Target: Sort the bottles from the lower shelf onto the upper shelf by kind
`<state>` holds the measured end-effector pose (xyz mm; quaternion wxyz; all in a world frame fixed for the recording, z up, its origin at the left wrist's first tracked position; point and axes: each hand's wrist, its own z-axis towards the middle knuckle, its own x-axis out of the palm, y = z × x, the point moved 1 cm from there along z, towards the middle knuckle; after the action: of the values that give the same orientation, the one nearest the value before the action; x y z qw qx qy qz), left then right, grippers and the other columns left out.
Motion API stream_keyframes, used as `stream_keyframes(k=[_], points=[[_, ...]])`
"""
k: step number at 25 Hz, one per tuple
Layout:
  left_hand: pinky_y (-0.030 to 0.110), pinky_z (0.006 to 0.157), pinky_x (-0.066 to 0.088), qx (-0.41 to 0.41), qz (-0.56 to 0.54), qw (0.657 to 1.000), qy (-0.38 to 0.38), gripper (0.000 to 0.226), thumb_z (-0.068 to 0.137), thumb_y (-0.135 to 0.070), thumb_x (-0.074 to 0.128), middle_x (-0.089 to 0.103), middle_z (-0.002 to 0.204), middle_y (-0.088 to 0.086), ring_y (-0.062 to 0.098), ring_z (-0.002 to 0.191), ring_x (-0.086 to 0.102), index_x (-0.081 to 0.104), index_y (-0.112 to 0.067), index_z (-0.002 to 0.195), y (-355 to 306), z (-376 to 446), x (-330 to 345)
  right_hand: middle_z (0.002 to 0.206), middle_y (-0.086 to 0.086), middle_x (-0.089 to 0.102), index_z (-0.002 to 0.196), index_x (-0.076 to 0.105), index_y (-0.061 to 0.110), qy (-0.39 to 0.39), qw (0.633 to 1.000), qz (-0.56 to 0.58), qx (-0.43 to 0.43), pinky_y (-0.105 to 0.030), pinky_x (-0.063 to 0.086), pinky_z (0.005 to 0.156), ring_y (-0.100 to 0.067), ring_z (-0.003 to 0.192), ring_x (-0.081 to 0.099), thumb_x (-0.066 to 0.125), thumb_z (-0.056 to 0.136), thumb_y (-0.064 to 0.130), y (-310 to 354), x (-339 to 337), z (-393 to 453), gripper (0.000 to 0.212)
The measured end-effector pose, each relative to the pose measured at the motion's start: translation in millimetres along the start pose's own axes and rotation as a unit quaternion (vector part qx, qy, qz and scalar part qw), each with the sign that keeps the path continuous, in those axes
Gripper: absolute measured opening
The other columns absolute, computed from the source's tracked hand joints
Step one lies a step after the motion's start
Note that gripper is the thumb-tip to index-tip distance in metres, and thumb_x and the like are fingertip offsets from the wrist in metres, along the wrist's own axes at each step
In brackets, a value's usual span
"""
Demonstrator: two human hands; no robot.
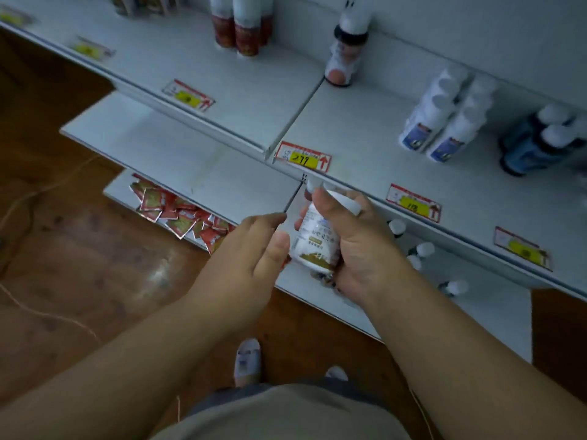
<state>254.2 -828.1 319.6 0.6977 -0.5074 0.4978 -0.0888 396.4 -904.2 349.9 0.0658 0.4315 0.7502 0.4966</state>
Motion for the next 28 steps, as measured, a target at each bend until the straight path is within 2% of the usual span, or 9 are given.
stream_keyframes(k=[2,5,7,9,14,19,22,25,28], points=[[0.033,0.102,0.037,0.032,0.026,0.999,0.021,0.077,0.087,-0.075,0.006,0.046,0.139,-0.010,0.007,0.128,0.042,0.039,-0.033,0.142,-34.6,5.3,5.3,0.099,-0.015,0.071,0.107,0.058,0.015,-0.038,0.998,0.020,-0.039,-0.046,0.058,0.067,-0.027,0.080,0.070,0.087,0.049,0.046,24.9,-22.0,-22.3,0.072],[0.035,0.104,0.036,0.112,0.077,0.989,0.058,0.076,0.088,-0.073,0.004,0.043,0.143,-0.009,0.010,0.130,0.039,0.037,-0.033,0.144,-93.2,12.8,38.6,0.088,-0.010,0.069,0.092,0.060,0.018,-0.060,0.990,0.088,-0.097,-0.046,0.059,0.071,-0.027,0.080,0.067,0.075,0.065,0.031,57.0,-76.9,-64.5,0.033],[0.039,0.108,0.035,0.162,0.096,0.979,0.081,0.077,0.088,-0.073,0.002,0.041,0.146,-0.008,0.012,0.134,0.037,0.035,-0.033,0.145,-132.9,18.9,75.1,0.084,-0.005,0.067,0.091,0.061,0.019,-0.090,0.983,0.085,-0.134,-0.045,0.058,0.072,-0.024,0.081,0.066,0.071,0.074,0.024,73.1,-127.6,-89.3,0.020],[0.043,0.108,0.035,0.195,0.102,0.970,0.104,0.079,0.087,-0.075,0.000,0.040,0.147,-0.007,0.014,0.135,0.035,0.034,-0.034,0.145,-172.3,23.0,119.9,0.088,-0.003,0.067,0.096,0.062,0.020,-0.127,0.977,0.062,-0.158,-0.043,0.056,0.070,-0.022,0.081,0.066,0.073,0.070,0.028,87.5,-182.5,-115.9,0.030],[0.033,0.107,0.032,0.224,0.106,0.955,0.162,0.079,0.082,-0.077,0.003,0.033,0.147,-0.014,0.008,0.134,0.031,0.028,-0.040,0.147,-252.1,30.4,214.7,0.097,-0.004,0.066,0.101,0.059,0.024,-0.225,0.957,-0.024,-0.184,-0.046,0.060,0.073,-0.019,0.080,0.068,0.079,0.053,0.049,120.1,-288.2,-151.9,0.059],[0.038,0.110,0.034,0.286,0.188,0.921,0.188,0.076,0.088,-0.073,0.008,0.037,0.148,-0.007,0.014,0.133,0.037,0.030,-0.031,0.147,-284.8,76.2,279.2,0.095,0.002,0.067,0.103,0.056,0.027,-0.291,0.930,-0.073,-0.210,-0.052,0.060,0.081,-0.015,0.085,0.070,0.077,0.081,0.034,149.5,-366.2,-123.4,0.032],[0.040,0.111,0.032,0.296,0.217,0.906,0.211,0.080,0.086,-0.074,0.008,0.036,0.149,-0.004,0.018,0.134,0.036,0.028,-0.029,0.148,-292.6,119.1,308.1,0.104,0.006,0.066,0.106,0.054,0.032,-0.341,0.908,-0.129,-0.208,-0.048,0.058,0.087,-0.012,0.095,0.067,0.077,0.080,0.038,163.2,-406.9,-91.4,0.035],[0.041,0.111,0.031,0.303,0.257,0.894,0.207,0.073,0.090,-0.070,0.026,0.034,0.152,0.000,0.022,0.136,0.035,0.028,-0.026,0.149,-303.1,159.8,328.4,0.118,0.006,0.061,0.122,0.051,0.028,-0.379,0.882,-0.213,-0.183,-0.041,0.054,0.094,-0.013,0.107,0.060,0.076,0.082,0.039,180.9,-437.5,-62.7,0.048],[0.041,0.114,0.028,0.314,0.281,0.886,0.194,0.064,0.093,-0.058,0.041,0.032,0.154,-0.001,0.022,0.139,0.031,0.029,-0.027,0.147,-316.7,185.3,343.8,0.129,0.003,0.054,0.138,0.044,0.027,-0.382,0.860,-0.296,-0.165,-0.029,0.046,0.088,-0.014,0.116,0.053,0.072,0.087,0.035,198.3,-459.8,-40.0,0.059]])
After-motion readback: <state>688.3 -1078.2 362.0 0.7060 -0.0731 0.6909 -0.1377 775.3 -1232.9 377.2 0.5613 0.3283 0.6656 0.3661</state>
